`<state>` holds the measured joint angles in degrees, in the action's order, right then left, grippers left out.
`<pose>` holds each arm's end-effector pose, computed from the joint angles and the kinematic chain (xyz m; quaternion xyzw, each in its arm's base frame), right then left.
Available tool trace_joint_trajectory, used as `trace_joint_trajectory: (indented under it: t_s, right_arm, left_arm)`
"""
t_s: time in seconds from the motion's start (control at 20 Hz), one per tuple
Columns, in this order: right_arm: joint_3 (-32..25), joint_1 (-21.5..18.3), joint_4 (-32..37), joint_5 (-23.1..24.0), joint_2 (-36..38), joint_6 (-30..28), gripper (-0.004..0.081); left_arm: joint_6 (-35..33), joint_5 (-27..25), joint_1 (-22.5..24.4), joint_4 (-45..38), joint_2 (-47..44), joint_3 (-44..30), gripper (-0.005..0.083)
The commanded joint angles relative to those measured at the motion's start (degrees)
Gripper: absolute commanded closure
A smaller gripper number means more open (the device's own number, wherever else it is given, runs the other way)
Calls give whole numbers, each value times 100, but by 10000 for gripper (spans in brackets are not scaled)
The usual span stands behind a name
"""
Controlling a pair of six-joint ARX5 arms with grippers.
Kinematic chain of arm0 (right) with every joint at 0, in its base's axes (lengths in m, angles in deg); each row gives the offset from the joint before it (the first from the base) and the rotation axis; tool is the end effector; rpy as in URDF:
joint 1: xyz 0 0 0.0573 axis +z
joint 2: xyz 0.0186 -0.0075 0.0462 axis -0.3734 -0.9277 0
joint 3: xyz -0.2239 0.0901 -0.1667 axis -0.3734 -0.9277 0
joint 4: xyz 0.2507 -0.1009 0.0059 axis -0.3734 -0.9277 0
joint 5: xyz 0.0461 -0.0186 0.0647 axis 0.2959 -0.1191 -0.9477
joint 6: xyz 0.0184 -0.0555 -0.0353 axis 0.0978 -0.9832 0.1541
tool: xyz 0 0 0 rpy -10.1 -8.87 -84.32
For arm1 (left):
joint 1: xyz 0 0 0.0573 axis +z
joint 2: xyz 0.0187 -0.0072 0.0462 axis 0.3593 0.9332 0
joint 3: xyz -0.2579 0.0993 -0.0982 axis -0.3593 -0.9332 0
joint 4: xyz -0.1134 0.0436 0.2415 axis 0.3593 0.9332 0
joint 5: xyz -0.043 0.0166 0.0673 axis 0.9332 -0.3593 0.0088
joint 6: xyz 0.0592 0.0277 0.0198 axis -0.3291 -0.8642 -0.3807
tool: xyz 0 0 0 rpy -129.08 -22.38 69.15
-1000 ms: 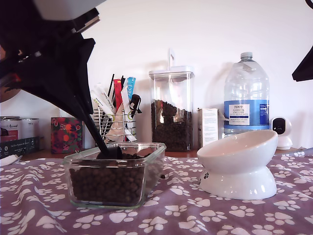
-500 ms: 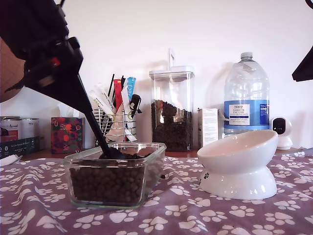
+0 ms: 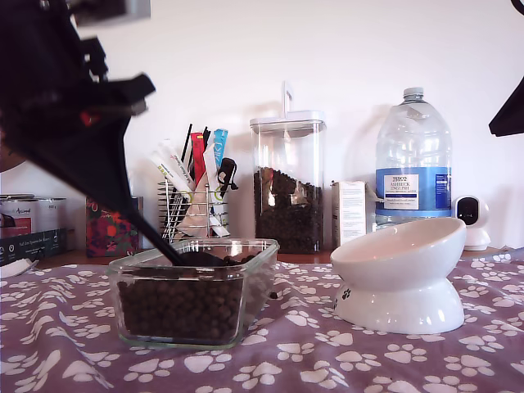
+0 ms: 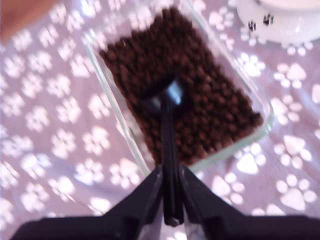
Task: Measure one spoon of cat food and pour it into the food bowl
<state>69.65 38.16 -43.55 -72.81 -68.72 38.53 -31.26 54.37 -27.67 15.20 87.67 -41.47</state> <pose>0.1456 0.0530 0.2303 0.0911 0.2314 0.2130 0.9449 0.1697 -0.1756 0.2227 0.1787 0.4046 -0.2465 0.8623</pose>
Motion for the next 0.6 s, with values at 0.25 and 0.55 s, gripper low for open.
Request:
trace_joint_trajectory:
  t_s: [0.25,0.55]
  right_arm:
    - [-140,22,24,-33,-24,4,780]
    - [-140,22,26,-33,-24,4,780]
  left_arm:
    - [44,170,-245,199,557,-243,793]
    - [37,282,-245,446,575,-243,719]
